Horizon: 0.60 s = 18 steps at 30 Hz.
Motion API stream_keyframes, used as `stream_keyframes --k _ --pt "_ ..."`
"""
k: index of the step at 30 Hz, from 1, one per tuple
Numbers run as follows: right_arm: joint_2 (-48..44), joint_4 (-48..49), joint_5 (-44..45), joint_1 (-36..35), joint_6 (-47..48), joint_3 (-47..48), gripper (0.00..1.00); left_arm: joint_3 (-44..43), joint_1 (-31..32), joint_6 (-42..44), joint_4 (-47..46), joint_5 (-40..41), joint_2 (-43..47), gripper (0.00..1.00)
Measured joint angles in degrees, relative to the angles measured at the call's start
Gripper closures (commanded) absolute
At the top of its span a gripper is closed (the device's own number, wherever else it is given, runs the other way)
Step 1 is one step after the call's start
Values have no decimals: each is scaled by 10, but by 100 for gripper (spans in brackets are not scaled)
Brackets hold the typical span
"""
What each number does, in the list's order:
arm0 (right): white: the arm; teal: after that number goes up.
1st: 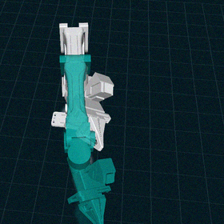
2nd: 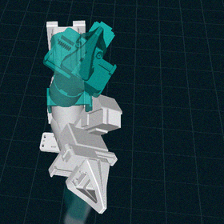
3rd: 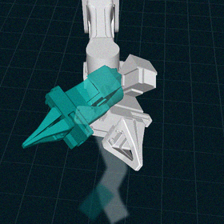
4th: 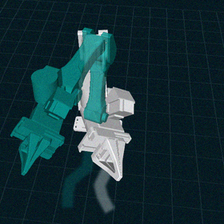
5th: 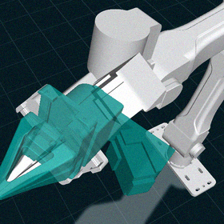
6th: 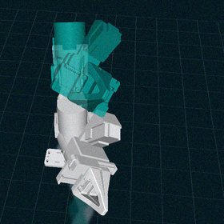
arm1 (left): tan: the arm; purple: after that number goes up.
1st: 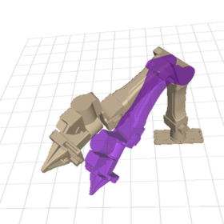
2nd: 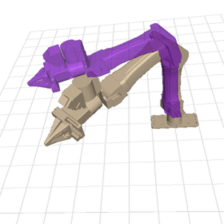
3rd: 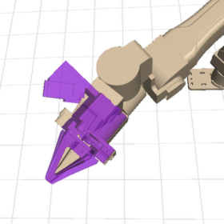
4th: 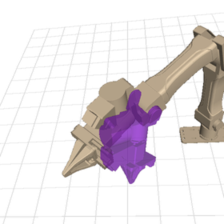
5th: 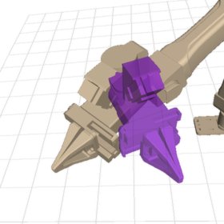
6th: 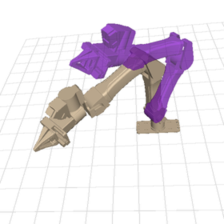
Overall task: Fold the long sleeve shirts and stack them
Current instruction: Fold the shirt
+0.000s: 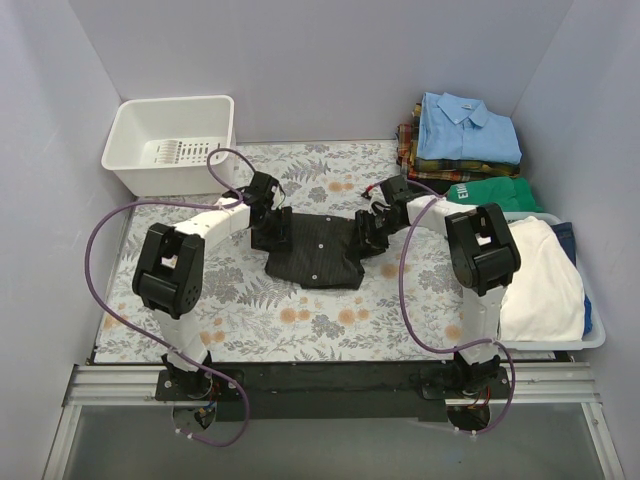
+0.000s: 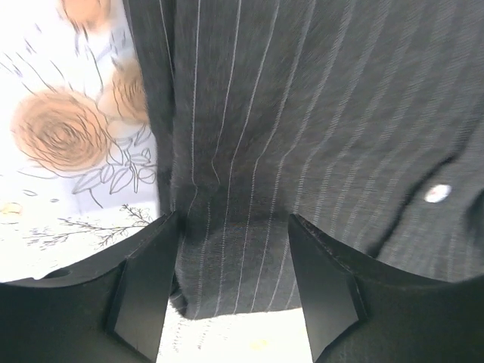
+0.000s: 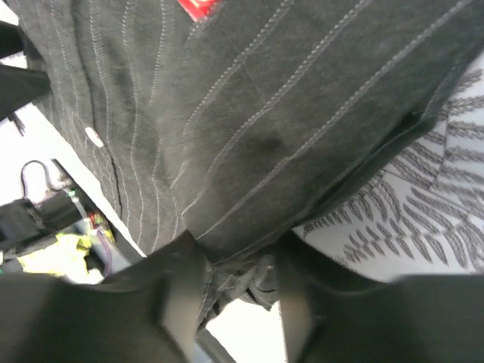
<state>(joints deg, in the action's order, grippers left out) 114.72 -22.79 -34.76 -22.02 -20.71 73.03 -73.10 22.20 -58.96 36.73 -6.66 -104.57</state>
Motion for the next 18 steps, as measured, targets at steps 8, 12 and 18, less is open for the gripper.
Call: stream_keyframes --k 8,12,18 --pt "26 7 -19 2 -7 -1 99 25 0 -2 -12 -7 -19 44" --pt "19 5 -4 2 -7 -4 99 18 -3 -5 -8 -3 -18 42" --pt "-17 -38 62 16 18 -11 99 -44 -15 -13 -1 5 -2 40"
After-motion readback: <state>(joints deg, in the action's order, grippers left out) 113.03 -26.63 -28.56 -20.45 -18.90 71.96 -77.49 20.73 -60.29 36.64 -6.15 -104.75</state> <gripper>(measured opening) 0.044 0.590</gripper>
